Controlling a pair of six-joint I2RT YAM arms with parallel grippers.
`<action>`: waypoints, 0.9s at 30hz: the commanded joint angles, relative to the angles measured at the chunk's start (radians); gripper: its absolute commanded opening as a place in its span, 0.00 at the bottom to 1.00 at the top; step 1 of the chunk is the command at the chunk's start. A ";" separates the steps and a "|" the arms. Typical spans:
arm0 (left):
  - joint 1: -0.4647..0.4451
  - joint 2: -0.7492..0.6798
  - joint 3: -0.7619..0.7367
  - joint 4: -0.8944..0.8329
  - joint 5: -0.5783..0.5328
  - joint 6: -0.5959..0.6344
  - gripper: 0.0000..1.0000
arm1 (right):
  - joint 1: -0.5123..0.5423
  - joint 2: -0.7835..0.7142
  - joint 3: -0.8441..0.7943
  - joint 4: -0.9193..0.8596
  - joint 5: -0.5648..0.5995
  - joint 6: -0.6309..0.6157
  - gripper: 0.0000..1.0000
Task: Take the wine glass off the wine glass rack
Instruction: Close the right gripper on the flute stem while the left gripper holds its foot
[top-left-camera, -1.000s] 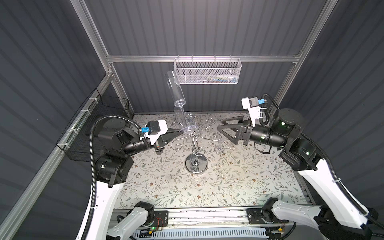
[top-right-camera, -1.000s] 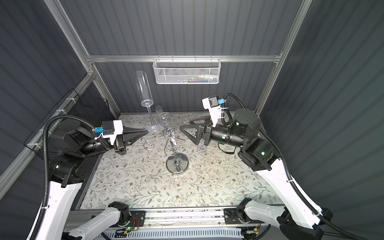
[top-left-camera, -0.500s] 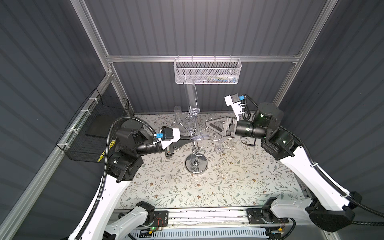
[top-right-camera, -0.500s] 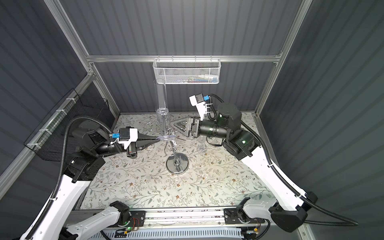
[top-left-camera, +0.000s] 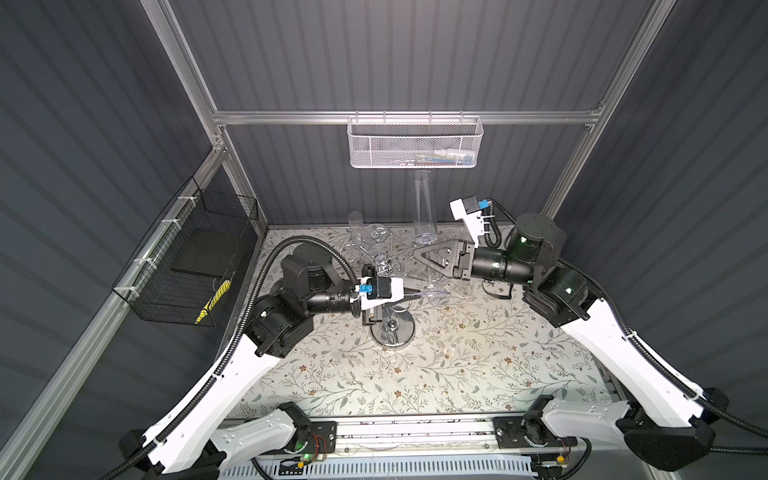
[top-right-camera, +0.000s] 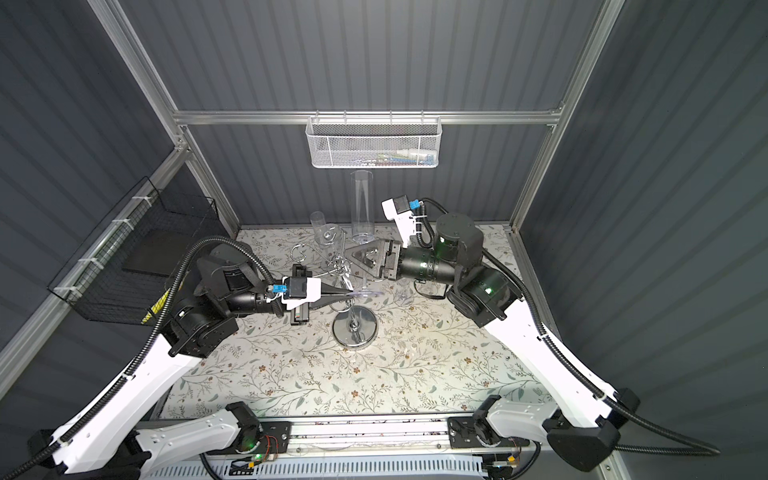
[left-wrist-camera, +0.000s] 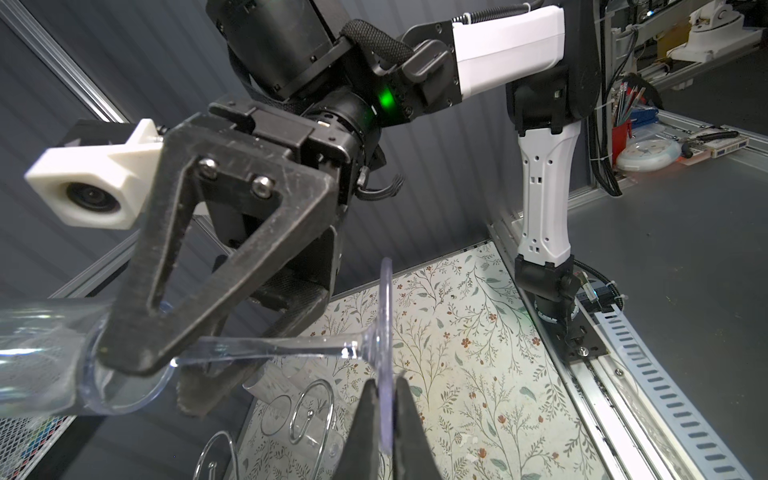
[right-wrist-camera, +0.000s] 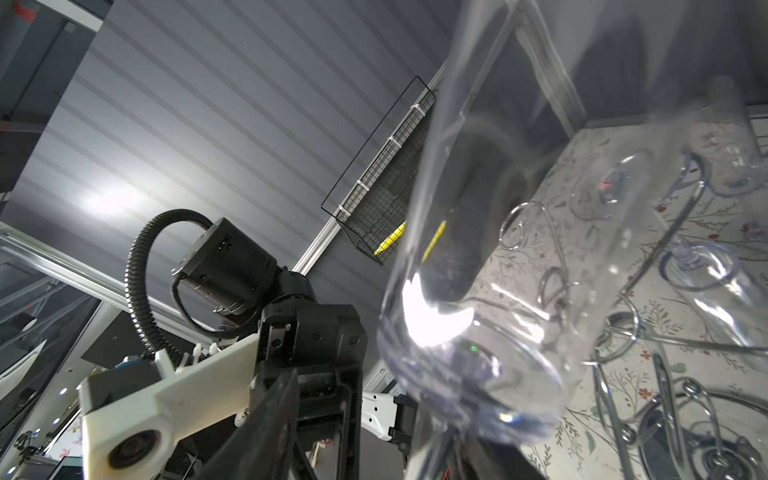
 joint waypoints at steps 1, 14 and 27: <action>-0.017 -0.007 0.035 0.011 -0.054 0.040 0.00 | 0.005 -0.046 -0.027 -0.006 0.032 -0.013 0.51; -0.037 -0.005 0.024 0.020 -0.076 0.036 0.00 | 0.005 -0.072 -0.068 0.000 0.042 -0.019 0.08; -0.041 -0.076 -0.072 0.142 -0.140 -0.080 0.59 | 0.004 -0.065 -0.015 -0.039 0.068 -0.101 0.00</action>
